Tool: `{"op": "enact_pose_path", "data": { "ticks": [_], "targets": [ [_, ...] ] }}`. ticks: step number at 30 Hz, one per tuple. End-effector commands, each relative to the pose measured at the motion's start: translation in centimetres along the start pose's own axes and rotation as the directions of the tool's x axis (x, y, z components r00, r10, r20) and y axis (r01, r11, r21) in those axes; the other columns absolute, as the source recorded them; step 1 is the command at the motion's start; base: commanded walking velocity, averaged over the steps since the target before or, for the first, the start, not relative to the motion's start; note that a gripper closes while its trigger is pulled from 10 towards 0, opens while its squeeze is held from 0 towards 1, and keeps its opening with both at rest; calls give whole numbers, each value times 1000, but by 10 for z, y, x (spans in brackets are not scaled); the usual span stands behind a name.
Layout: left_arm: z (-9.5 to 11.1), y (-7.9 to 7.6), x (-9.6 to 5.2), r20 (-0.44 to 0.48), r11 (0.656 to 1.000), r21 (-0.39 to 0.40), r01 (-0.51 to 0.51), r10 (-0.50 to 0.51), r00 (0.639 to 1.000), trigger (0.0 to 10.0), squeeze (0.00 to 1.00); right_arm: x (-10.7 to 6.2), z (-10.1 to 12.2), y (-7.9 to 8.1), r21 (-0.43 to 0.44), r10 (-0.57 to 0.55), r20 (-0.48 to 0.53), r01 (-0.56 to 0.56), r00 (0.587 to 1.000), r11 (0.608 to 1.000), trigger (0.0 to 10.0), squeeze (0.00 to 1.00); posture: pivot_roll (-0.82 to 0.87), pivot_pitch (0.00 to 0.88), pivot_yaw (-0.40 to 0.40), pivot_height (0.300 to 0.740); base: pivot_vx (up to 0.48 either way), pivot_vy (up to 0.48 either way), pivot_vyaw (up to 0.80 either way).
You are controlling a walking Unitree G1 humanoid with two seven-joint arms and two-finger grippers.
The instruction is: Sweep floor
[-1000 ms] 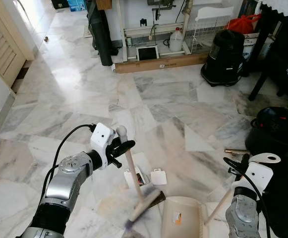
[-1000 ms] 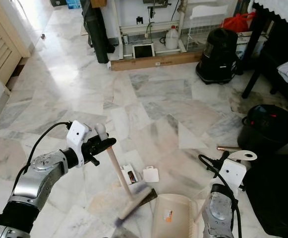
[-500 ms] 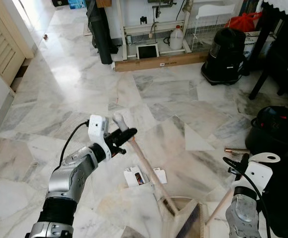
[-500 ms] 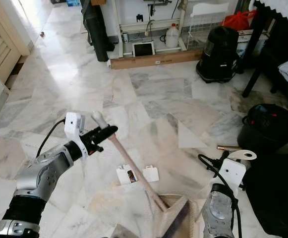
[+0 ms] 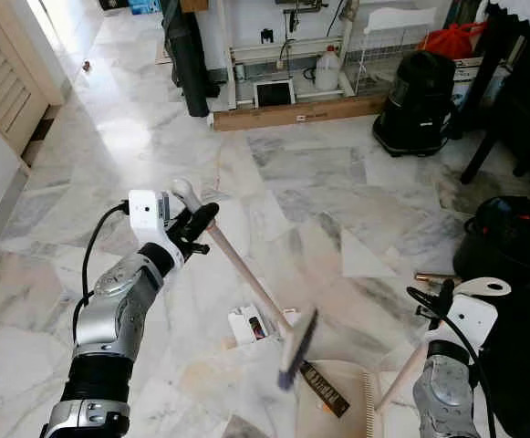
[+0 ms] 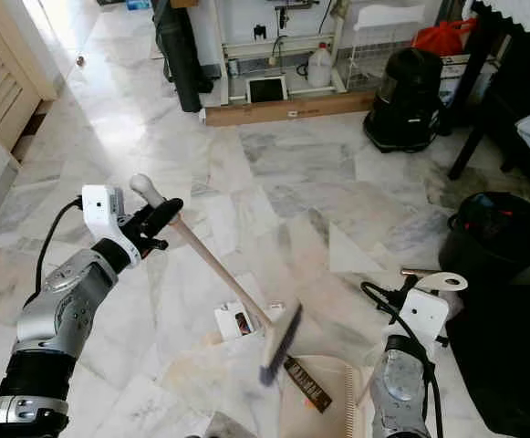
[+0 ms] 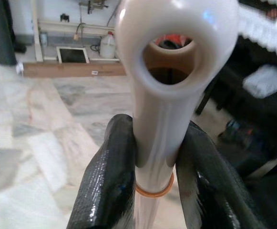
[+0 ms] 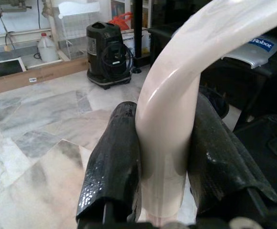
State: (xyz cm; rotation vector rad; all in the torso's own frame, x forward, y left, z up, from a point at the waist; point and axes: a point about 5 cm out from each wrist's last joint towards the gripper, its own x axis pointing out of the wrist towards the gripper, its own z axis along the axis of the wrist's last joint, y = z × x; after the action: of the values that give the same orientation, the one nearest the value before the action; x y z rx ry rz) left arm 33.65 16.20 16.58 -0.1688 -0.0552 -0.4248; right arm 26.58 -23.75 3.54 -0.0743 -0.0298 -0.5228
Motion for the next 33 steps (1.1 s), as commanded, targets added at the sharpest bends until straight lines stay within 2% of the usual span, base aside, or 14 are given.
{"op": "enact_pose_path", "data": {
  "ticks": [1,12,17,30,33],
  "targets": [
    [-4,2,-1,-36,997,76,34,-32,999,10000,0,2,3,-1,12,-8,22,8,1000,1000,10000,0,141,90,71,740,0,0,0],
    [-17,-4,-5,-92,986,141,88,-75,993,10000,0,5,7,-7,27,-31,47,29,998,999,10000,0,141,94,68,740,0,0,0],
    [-24,-13,-5,-135,979,114,167,-152,979,10000,0,6,9,-9,35,-43,58,41,997,999,10000,0,141,96,68,740,0,0,0],
    [-29,-25,-2,-146,975,61,213,-203,968,10000,0,8,14,-10,51,-53,83,49,995,997,10000,0,133,105,73,740,0,0,0],
    [-31,-29,-2,-151,971,14,238,-233,961,10000,0,9,16,-11,56,-57,91,52,994,997,10000,0,133,108,74,740,0,0,0]
  ]
}}
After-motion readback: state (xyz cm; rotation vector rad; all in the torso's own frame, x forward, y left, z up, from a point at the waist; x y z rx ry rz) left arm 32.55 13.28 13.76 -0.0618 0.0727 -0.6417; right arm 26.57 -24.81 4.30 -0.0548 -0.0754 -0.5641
